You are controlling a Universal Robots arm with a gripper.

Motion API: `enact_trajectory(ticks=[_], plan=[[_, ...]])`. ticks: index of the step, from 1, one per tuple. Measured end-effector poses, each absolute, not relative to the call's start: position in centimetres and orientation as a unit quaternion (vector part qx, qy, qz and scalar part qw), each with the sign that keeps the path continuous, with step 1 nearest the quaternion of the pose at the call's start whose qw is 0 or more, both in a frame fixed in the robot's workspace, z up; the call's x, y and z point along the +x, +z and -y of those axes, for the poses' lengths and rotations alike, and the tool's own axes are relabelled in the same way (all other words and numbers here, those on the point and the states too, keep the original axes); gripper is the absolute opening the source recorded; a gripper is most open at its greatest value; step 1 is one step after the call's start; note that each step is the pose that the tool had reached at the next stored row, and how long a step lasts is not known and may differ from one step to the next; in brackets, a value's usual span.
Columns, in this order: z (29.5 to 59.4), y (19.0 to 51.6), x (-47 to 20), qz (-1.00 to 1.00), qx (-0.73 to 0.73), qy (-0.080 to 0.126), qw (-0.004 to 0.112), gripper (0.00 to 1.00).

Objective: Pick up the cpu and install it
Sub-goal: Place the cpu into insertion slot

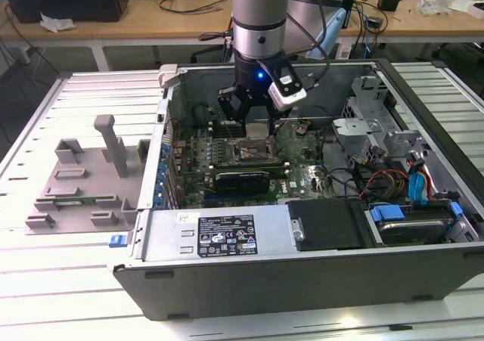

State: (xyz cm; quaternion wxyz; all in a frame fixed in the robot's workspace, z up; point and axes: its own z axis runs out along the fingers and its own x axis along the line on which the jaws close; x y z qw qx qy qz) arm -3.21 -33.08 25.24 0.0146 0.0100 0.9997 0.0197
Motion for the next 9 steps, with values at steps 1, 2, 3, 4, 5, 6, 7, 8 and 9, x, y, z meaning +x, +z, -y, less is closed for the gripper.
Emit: enact_trajectory(ticks=[1, 2, 3, 4, 5, 6, 7, 8, 9], plan=[[33.08, 25.24, -3.21, -1.0, 0.01, 0.02, 0.015, 0.55], [33.08, 25.24, -3.21, -1.0, 0.01, 0.02, 0.015, 0.55], [33.08, 25.23, -3.21, -1.0, 0.01, 0.02, 0.015, 0.55], [33.08, 25.23, -3.21, -1.0, 0.01, 0.02, 0.015, 0.55], [33.08, 25.23, -3.21, -1.0, 0.01, 0.02, 0.015, 0.55], [33.08, 25.23, -3.21, -1.0, 0.011, 0.02, 0.015, 0.55], [33.08, 25.22, -3.21, -0.999, 0.027, 0.02, 0.015, 0.55], [33.08, 25.22, -3.21, -0.999, 0.038, 0.019, 0.015, 0.55], [33.08, 25.22, -3.21, -0.998, 0.054, 0.019, 0.015, 0.55]])
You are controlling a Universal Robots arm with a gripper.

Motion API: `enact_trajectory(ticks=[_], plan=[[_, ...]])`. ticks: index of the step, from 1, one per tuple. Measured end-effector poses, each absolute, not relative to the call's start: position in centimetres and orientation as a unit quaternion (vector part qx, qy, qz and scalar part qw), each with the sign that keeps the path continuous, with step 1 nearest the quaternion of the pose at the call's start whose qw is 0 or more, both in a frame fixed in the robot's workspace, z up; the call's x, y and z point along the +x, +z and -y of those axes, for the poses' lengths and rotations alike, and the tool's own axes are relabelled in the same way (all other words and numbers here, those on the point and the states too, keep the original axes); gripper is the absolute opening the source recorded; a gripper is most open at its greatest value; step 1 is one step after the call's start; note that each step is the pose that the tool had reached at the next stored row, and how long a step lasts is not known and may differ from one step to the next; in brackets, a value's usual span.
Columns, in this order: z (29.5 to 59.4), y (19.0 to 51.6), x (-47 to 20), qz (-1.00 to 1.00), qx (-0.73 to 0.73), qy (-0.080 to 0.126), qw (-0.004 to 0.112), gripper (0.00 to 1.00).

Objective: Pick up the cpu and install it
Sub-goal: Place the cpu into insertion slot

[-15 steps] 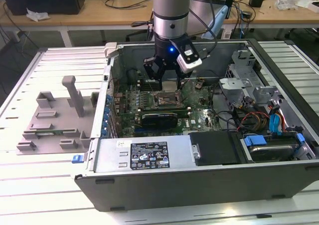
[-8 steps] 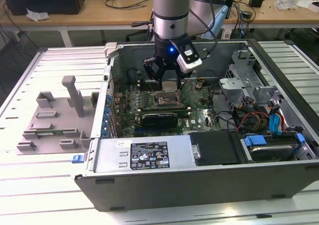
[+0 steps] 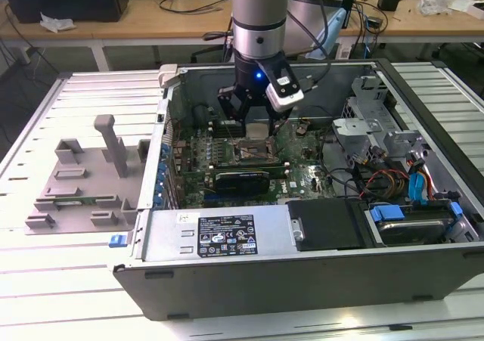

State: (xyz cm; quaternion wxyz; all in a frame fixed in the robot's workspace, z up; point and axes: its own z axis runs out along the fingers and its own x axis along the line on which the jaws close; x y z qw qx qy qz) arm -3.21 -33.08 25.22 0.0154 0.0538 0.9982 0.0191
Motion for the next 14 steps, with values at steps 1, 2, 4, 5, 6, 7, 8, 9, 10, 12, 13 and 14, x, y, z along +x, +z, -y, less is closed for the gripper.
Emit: enact_trajectory(ticks=[1, 2, 4, 5, 6, 7, 8, 9, 10, 12, 13, 14], plan=[[33.08, 25.22, -3.21, -0.997, 0.072, 0.019, 0.016, 0.55], [33.08, 25.21, -3.21, -0.995, 0.095, 0.018, 0.016, 0.55], [33.08, 25.21, -3.21, -0.991, 0.129, 0.018, 0.017, 0.55], [33.08, 25.21, -3.21, -0.99, 0.139, 0.018, 0.017, 0.55], [33.08, 25.21, -3.21, -0.989, 0.147, 0.018, 0.017, 0.55], [33.08, 25.21, -3.21, -0.987, 0.161, 0.017, 0.017, 0.55], [33.08, 25.21, -3.21, -0.985, 0.17, 0.017, 0.018, 0.55], [33.08, 25.21, -3.21, -0.984, 0.176, 0.017, 0.018, 0.55], [33.08, 25.21, -3.21, -0.983, 0.183, 0.017, 0.018, 0.55], [33.08, 25.21, -3.21, -0.979, 0.201, 0.017, 0.018, 0.55], [33.08, 25.21, -3.21, -0.976, 0.215, 0.016, 0.018, 0.55], [33.08, 25.21, -3.21, -0.974, 0.224, 0.016, 0.018, 0.55]])
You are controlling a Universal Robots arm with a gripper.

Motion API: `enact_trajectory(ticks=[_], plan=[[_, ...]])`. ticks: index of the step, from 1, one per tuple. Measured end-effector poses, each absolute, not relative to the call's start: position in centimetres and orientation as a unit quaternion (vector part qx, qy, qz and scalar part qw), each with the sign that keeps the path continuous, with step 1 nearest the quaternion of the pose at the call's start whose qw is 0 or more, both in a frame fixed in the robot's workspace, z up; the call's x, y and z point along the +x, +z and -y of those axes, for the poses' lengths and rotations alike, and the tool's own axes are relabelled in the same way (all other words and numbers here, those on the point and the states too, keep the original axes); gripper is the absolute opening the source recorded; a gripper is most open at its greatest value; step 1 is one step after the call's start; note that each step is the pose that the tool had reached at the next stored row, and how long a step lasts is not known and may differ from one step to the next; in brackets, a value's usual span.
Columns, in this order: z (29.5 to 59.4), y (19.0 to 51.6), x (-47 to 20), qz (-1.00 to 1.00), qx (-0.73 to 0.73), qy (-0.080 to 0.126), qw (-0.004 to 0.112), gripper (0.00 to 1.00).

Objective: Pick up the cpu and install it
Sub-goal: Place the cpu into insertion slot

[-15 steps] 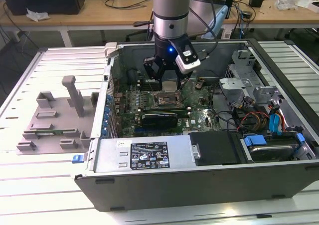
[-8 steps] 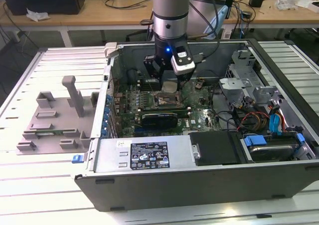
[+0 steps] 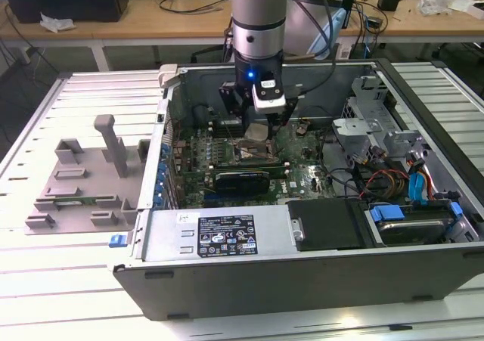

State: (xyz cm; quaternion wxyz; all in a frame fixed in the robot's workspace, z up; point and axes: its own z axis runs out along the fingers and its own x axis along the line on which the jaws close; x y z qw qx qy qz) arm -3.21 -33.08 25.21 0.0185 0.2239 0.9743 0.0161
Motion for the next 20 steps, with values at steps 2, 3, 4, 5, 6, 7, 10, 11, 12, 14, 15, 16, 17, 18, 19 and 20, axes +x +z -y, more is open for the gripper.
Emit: enact_trajectory(ticks=[2, 3, 4, 5, 6, 7, 10, 11, 12, 14, 15, 16, 17, 18, 19, 20], plan=[[33.08, 25.21, -3.21, -0.971, 0.239, 0.016, 0.019, 0.55], [33.08, 25.21, -3.21, -0.967, 0.252, 0.016, 0.019, 0.55], [33.08, 25.21, -3.21, -0.964, 0.264, 0.015, 0.019, 0.55], [33.08, 25.21, -3.21, -0.961, 0.276, 0.015, 0.019, 0.55], [33.08, 25.21, -3.21, -0.959, 0.283, 0.015, 0.019, 0.55], [33.08, 25.21, -3.21, -0.956, 0.291, 0.015, 0.02, 0.55], [33.08, 25.21, -3.21, -0.949, 0.315, 0.014, 0.02, 0.55], [33.08, 25.21, -3.21, -0.947, 0.322, 0.014, 0.02, 0.55], [33.08, 25.21, -3.21, -0.944, 0.329, 0.014, 0.02, 0.55], [33.08, 25.21, -3.21, -0.938, 0.346, 0.014, 0.02, 0.55], [33.08, 25.21, -3.21, -0.934, 0.355, 0.013, 0.02, 0.55], [33.08, 25.21, -3.21, -0.932, 0.362, 0.013, 0.021, 0.55], [33.08, 25.21, -3.21, -0.928, 0.371, 0.013, 0.021, 0.55], [33.08, 25.21, -3.21, -0.925, 0.379, 0.013, 0.021, 0.55], [33.08, 25.21, -3.21, -0.921, 0.389, 0.013, 0.021, 0.55], [33.08, 25.21, -3.21, -0.918, 0.396, 0.013, 0.021, 0.55]])
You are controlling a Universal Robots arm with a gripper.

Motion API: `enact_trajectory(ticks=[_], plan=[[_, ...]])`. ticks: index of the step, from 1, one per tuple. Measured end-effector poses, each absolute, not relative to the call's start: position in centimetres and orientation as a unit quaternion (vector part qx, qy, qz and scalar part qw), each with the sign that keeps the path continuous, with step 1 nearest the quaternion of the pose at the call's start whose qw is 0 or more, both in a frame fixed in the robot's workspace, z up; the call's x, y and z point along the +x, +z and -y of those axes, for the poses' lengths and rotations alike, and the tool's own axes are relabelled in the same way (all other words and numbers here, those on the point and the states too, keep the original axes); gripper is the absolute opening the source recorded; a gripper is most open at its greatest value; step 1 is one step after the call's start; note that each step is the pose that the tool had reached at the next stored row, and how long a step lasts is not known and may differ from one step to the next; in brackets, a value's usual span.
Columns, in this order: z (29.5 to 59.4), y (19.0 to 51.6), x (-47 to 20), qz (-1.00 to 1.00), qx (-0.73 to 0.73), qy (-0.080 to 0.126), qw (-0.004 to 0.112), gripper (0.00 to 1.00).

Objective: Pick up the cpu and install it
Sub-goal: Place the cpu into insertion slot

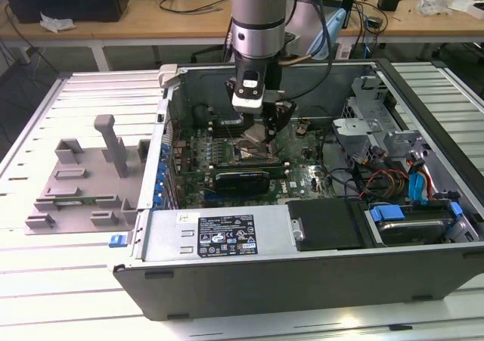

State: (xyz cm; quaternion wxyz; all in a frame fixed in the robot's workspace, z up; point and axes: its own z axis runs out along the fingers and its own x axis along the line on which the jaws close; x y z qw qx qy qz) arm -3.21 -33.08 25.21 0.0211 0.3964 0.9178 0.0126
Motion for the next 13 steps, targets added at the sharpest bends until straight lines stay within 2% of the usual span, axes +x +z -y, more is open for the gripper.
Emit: enact_trajectory(ticks=[13], plan=[[33.08, 25.2, -3.21, -0.832, 0.554, 0.009, 0.023, 0.55]])
